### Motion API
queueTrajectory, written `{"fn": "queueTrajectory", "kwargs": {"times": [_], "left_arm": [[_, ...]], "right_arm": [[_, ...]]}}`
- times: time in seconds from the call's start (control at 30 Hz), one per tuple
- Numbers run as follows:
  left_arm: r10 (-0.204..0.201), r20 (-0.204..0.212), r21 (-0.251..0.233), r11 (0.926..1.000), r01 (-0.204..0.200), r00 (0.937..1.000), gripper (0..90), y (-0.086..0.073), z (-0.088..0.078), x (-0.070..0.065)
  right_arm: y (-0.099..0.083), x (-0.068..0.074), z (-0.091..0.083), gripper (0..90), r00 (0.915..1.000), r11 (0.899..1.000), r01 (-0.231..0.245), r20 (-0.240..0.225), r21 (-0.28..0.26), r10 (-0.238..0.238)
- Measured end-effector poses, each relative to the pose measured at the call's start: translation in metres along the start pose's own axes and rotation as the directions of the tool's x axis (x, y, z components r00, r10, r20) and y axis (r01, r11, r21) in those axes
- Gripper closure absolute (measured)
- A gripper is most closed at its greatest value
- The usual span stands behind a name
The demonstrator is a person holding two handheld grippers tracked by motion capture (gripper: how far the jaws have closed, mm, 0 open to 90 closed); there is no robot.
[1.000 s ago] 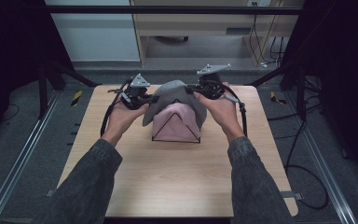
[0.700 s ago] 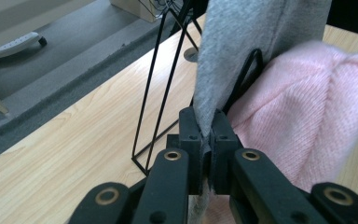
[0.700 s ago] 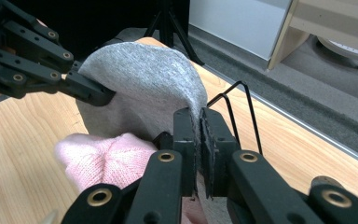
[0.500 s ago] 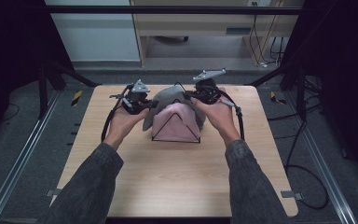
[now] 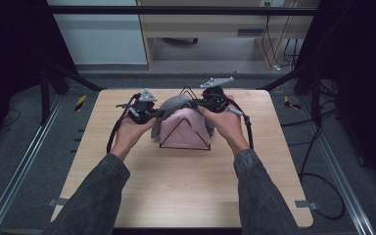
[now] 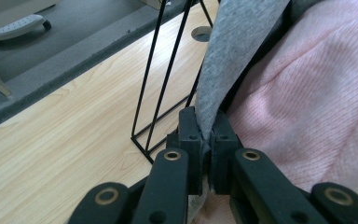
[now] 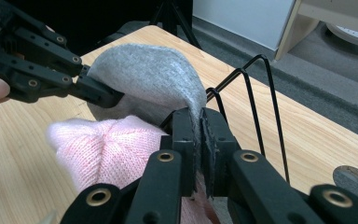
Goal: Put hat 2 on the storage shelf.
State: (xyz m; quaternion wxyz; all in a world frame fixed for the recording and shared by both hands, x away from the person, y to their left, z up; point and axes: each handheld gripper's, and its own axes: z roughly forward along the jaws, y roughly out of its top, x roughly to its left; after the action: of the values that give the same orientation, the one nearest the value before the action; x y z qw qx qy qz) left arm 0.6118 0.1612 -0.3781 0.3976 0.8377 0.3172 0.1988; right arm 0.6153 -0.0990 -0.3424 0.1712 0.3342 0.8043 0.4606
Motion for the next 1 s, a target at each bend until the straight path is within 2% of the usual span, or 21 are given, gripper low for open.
{"fn": "queueTrajectory", "kwargs": {"times": [0.17, 0.27, 0.33, 0.4, 0.47, 0.6, 0.87, 1.0], "left_arm": [[-0.009, -0.003, 0.003, 1.0000, 0.009, 1.0000, 83.7, -0.003, 0.001, 0.001], [-0.013, -0.016, 0.000, 0.9999, 0.013, 0.9998, 79.7, -0.005, 0.000, 0.000], [-0.016, -0.020, 0.000, 0.9999, 0.016, 0.9997, 78.0, -0.006, 0.000, 0.000], [-0.024, -0.026, 0.005, 0.9997, 0.025, 0.9994, 70.8, -0.007, -0.003, -0.001], [-0.017, -0.056, -0.007, 0.9998, 0.016, 0.9983, 64.3, -0.007, -0.008, -0.004], [-0.015, -0.084, -0.029, 0.9995, 0.013, 0.9963, 54.9, -0.005, -0.017, -0.003], [-0.010, -0.097, -0.048, 0.9988, 0.005, 0.9953, 42.4, -0.002, -0.031, -0.005], [0.001, -0.098, -0.057, 0.9984, -0.006, 0.9952, 28.2, -0.002, -0.043, -0.011]], "right_arm": [[0.001, 0.002, 0.000, 78.0, 1.0000, 1.000, -0.003, 0.005, 0.000, 0.003], [0.002, 0.002, -0.007, 72.5, 0.9997, 1.000, -0.005, 0.022, -0.012, 0.005], [0.002, 0.002, -0.009, 72.1, 0.9997, 1.000, -0.006, 0.025, -0.017, 0.006], [0.003, 0.002, -0.013, 71.7, 0.9997, 1.000, -0.011, 0.024, -0.024, 0.011], [0.004, 0.002, -0.018, 69.7, 0.9996, 0.999, -0.005, 0.026, -0.031, 0.006], [0.006, 0.004, -0.023, 66.5, 0.9992, 0.999, -0.014, 0.036, -0.045, 0.015], [0.008, 0.008, -0.030, 58.0, 0.9987, 0.998, -0.008, 0.051, -0.061, 0.011], [0.010, 0.012, -0.041, 47.4, 0.9979, 0.996, -0.010, 0.063, -0.087, 0.015]]}}
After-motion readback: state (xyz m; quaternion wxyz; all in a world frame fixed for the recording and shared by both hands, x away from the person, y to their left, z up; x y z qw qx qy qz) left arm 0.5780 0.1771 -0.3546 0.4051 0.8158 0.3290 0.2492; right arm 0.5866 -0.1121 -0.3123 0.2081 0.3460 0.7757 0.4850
